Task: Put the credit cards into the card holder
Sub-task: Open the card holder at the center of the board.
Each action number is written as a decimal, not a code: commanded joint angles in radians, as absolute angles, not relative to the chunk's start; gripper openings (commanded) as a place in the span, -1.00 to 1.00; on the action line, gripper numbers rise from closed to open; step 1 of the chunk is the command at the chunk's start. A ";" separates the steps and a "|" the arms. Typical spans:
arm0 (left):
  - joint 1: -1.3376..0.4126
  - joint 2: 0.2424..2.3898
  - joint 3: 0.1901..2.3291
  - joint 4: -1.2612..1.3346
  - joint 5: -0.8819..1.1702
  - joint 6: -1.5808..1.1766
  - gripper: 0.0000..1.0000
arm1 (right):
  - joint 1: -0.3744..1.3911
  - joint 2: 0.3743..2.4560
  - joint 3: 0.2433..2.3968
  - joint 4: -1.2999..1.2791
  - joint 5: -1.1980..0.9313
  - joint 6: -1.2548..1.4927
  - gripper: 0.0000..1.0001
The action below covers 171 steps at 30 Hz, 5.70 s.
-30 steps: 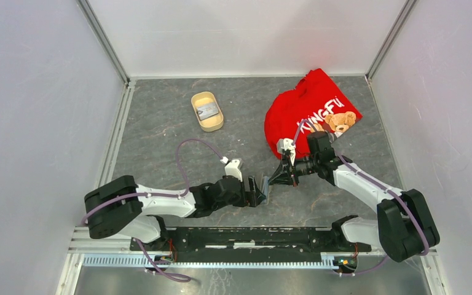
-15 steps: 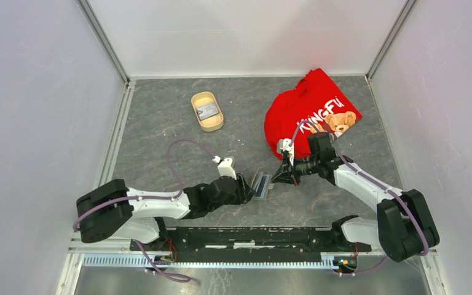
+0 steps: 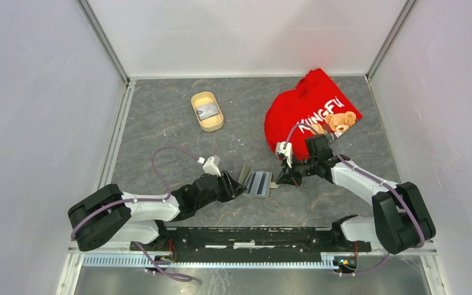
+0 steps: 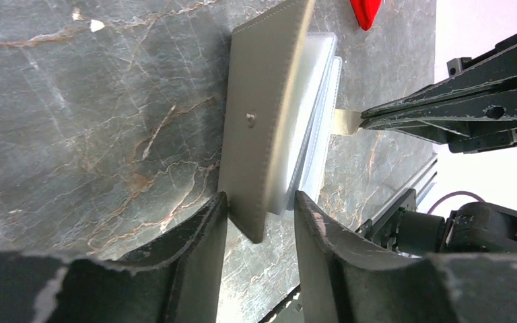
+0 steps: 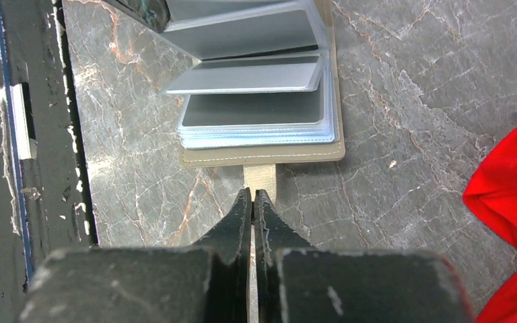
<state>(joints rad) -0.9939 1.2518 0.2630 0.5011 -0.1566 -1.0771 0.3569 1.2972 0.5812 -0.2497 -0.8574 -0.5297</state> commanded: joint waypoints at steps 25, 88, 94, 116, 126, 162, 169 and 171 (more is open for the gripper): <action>-0.867 0.775 0.314 0.116 -0.156 -0.841 0.48 | 0.371 1.267 0.657 -0.248 -0.943 -0.541 -1.00; -0.867 1.464 0.524 0.394 -0.023 -0.892 0.31 | 0.465 1.358 0.693 -0.082 -0.898 -0.338 -1.00; -0.867 1.463 0.522 0.399 -0.020 -0.902 0.31 | 0.464 1.435 0.720 -0.177 -0.595 -0.403 -1.00; -0.864 1.574 0.502 0.738 0.166 -1.009 0.31 | 0.462 1.570 0.765 -0.238 -0.719 -0.407 -1.00; -0.853 1.660 0.525 0.841 0.208 -1.028 0.31 | 0.362 1.441 0.766 -0.259 -0.745 -0.448 -0.55; -0.765 1.972 0.555 1.334 0.341 -1.297 0.08 | 0.326 1.582 0.669 -0.059 -0.925 -0.231 -0.91; -0.739 1.723 0.529 0.956 0.287 -1.068 0.14 | 0.326 1.637 0.710 -0.135 -0.822 -0.273 -0.96; -0.743 1.619 0.533 0.752 0.230 -0.965 0.19 | 0.327 1.628 0.709 -0.132 -0.846 -0.273 -0.96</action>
<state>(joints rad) -0.7414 1.8198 0.5240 1.0954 0.3195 -1.1969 0.3252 1.6390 0.6827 -0.1303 -0.8833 -0.2584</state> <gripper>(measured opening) 0.575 0.023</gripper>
